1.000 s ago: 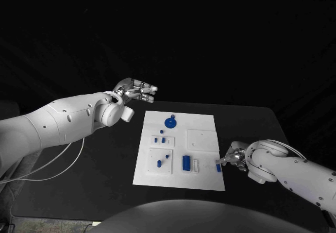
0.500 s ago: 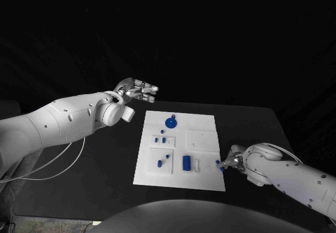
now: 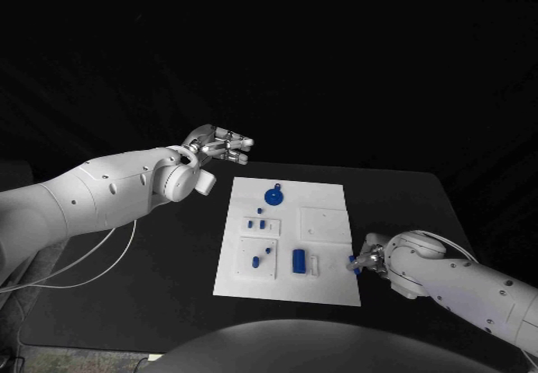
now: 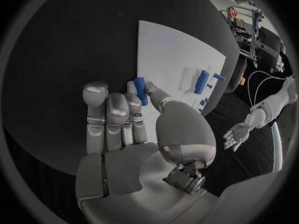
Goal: Assemble the parts on the task board
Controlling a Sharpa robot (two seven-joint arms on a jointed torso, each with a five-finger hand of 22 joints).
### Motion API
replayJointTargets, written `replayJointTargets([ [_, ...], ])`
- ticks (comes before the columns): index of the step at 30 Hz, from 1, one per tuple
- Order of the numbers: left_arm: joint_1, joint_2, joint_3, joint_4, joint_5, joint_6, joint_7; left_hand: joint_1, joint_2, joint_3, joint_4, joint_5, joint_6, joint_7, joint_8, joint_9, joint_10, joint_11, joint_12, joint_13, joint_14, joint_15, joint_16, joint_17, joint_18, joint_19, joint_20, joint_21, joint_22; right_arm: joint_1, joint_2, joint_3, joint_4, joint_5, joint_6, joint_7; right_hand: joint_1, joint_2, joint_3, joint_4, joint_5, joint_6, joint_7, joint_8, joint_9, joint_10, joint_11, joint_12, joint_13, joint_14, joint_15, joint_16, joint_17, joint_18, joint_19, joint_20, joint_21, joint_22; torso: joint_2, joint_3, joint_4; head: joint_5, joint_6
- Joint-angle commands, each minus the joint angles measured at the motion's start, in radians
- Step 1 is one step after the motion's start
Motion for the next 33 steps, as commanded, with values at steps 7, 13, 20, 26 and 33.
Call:
replayJointTargets([
  [7, 0.001, -0.001, 0.001, 0.002, -0.002, 0.013, 0.000, -0.003, 0.005, 0.000, 0.001, -0.002, -0.007, 0.002, -0.002, -0.001, -0.009, 0.001, -0.006, 0.000, -0.004, 0.000, -0.002, -0.001, -0.010, 0.008, -0.001, -0.005, -0.001, -0.008, -0.014, -0.005, 0.012, 0.048, -0.052, 0.036, -0.061, 0.048, 0.190, -0.125, 0.082, -0.001, 0.011, 0.002, 0.061, 0.005, -0.006, 0.001, -0.008, 0.001, 0.004, -0.003, -0.012, -0.015, 0.055, 0.004, 0.013, 0.077, 0.000, 0.0001, -0.0004, 0.004, 0.000],
  [13, 0.001, -0.002, 0.000, 0.002, -0.002, 0.013, -0.002, -0.002, 0.006, 0.001, 0.001, -0.002, -0.008, 0.002, -0.002, -0.001, -0.009, 0.001, -0.006, 0.000, -0.002, 0.000, -0.001, 0.000, -0.010, 0.008, -0.001, -0.005, 0.000, -0.007, -0.050, 0.002, 0.046, 0.057, -0.070, 0.038, -0.060, 0.044, 0.202, -0.127, 0.082, 0.002, 0.010, 0.002, 0.073, 0.005, -0.006, -0.001, -0.013, 0.001, 0.004, -0.004, -0.018, -0.016, 0.055, 0.005, 0.014, 0.077, -0.001, -0.0008, -0.0009, 0.004, 0.000],
  [20, 0.001, -0.004, 0.000, 0.002, -0.002, 0.012, -0.004, -0.002, 0.008, 0.001, 0.002, -0.002, -0.008, 0.002, -0.002, -0.001, -0.010, 0.001, -0.006, 0.000, -0.002, 0.000, -0.001, 0.000, -0.010, 0.008, -0.001, -0.005, 0.000, 0.000, -0.084, 0.032, 0.089, 0.069, -0.072, 0.033, -0.060, 0.043, 0.203, -0.126, 0.077, 0.002, 0.010, 0.002, 0.075, 0.005, -0.006, -0.002, -0.014, 0.000, 0.004, -0.003, -0.019, -0.016, 0.055, 0.005, 0.016, 0.078, -0.001, -0.0006, -0.0022, 0.006, 0.000],
  [26, 0.001, -0.003, 0.000, 0.002, -0.002, 0.013, -0.004, -0.002, 0.008, 0.001, 0.002, -0.002, -0.008, 0.002, -0.002, -0.001, -0.010, 0.001, -0.006, 0.000, -0.002, 0.000, -0.001, 0.000, -0.010, 0.008, -0.001, -0.005, 0.000, 0.005, -0.081, 0.042, 0.134, 0.098, -0.074, 0.034, -0.058, 0.041, 0.199, -0.126, 0.085, 0.004, 0.009, 0.002, 0.077, 0.007, -0.006, -0.001, -0.016, 0.000, 0.004, -0.002, -0.022, -0.017, 0.055, 0.005, 0.016, 0.078, 0.001, 0.0007, 0.0007, 0.003, 0.000],
  [33, 0.001, -0.001, 0.000, 0.002, -0.002, 0.013, -0.005, -0.002, 0.008, 0.001, 0.002, -0.002, -0.008, 0.002, -0.002, -0.001, -0.010, 0.001, -0.006, 0.000, -0.002, 0.000, -0.001, 0.000, -0.010, 0.008, -0.001, -0.005, 0.000, 0.007, -0.040, 0.044, 0.159, 0.150, -0.062, 0.035, -0.056, 0.042, 0.195, -0.125, 0.092, 0.003, 0.009, 0.002, 0.078, 0.006, -0.006, -0.001, -0.017, 0.000, 0.004, -0.002, -0.024, -0.017, 0.055, 0.005, 0.015, 0.077, 0.000, -0.0019, 0.0007, 0.001, 0.000],
])
